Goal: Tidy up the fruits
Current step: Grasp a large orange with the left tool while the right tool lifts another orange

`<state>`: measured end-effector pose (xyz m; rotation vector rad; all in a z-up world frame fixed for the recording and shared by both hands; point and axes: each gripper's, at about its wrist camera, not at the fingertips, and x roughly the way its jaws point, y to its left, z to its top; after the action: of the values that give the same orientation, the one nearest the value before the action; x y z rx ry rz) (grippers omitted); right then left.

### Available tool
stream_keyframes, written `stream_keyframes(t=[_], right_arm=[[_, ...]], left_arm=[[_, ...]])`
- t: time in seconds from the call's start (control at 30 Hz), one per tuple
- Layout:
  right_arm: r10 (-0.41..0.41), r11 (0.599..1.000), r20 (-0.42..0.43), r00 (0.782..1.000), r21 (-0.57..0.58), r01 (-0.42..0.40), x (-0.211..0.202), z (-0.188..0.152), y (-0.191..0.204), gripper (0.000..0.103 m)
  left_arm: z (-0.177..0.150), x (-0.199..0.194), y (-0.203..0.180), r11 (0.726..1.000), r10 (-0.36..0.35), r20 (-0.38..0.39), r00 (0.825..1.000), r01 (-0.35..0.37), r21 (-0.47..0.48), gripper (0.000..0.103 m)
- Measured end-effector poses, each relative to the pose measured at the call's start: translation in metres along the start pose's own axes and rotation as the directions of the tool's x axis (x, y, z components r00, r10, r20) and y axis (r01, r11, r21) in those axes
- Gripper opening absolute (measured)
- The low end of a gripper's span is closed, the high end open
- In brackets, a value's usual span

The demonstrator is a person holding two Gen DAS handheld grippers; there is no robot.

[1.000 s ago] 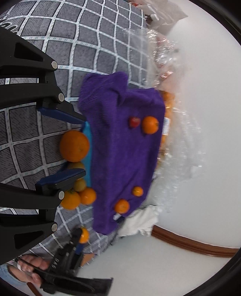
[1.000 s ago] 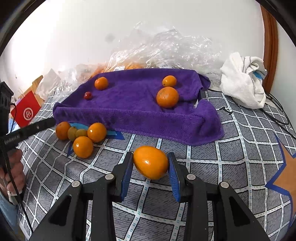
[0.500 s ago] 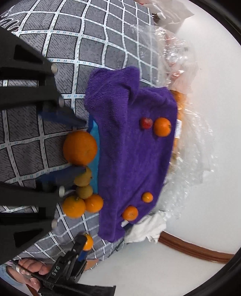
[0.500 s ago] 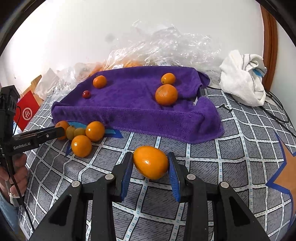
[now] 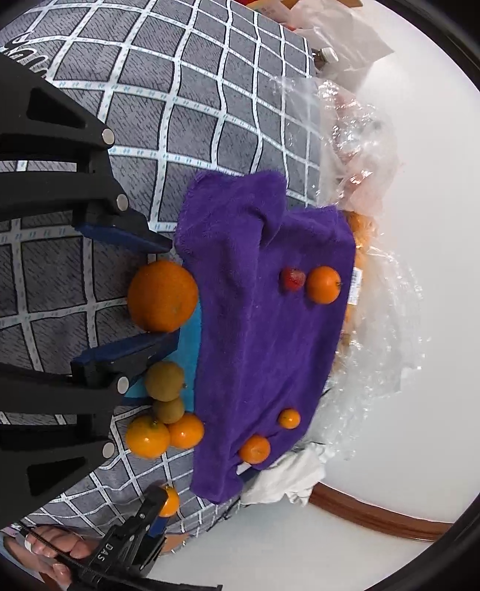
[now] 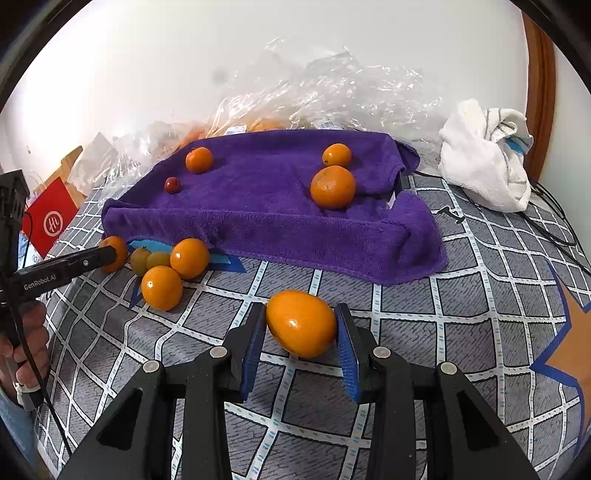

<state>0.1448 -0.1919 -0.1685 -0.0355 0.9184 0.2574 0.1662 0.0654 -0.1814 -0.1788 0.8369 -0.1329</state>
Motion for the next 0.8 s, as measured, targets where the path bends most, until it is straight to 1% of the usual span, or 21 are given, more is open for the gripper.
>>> stream_keyframes(t=[0.07,0.13,0.17,0.27,0.37,0.53,0.8], right_arm=[[-0.002,1.000,-0.002,1.000,-0.007,0.002,0.000,0.000,0.001,0.037],[-0.009,1.000,-0.006,1.000,-0.016,0.009,0.001,0.000,0.004,0.037],[-0.009,1.000,-0.009,1.000,-0.023,0.009,0.001,0.000,0.005,0.037],[-0.003,1.000,-0.009,1.000,-0.028,0.003,0.001,-0.001,0.006,0.037],[0.002,1.000,-0.004,1.000,-0.019,-0.002,-0.001,-0.001,0.003,0.037],[0.017,1.000,0.017,1.000,-0.003,-0.017,-0.005,-0.001,0.000,0.037],[0.036,0.999,0.062,0.997,0.028,-0.038,-0.014,-0.001,-0.007,0.037]], left_arm=[[0.001,0.003,-0.003,1.000,0.010,-0.005,1.000,-0.010,0.006,0.043],[0.000,0.003,-0.005,1.000,0.016,-0.006,1.000,-0.016,0.017,0.040],[0.000,0.002,-0.005,1.000,0.012,0.000,1.000,-0.012,0.016,0.038],[-0.001,-0.002,0.001,1.000,-0.014,0.016,1.000,0.015,-0.010,0.038],[-0.002,-0.011,0.004,0.999,-0.030,0.056,0.998,0.031,-0.024,0.037],[-0.003,-0.024,0.003,0.998,-0.051,0.132,0.990,0.054,-0.018,0.037],[-0.002,-0.037,0.001,0.998,-0.065,0.202,0.977,0.067,-0.003,0.037]])
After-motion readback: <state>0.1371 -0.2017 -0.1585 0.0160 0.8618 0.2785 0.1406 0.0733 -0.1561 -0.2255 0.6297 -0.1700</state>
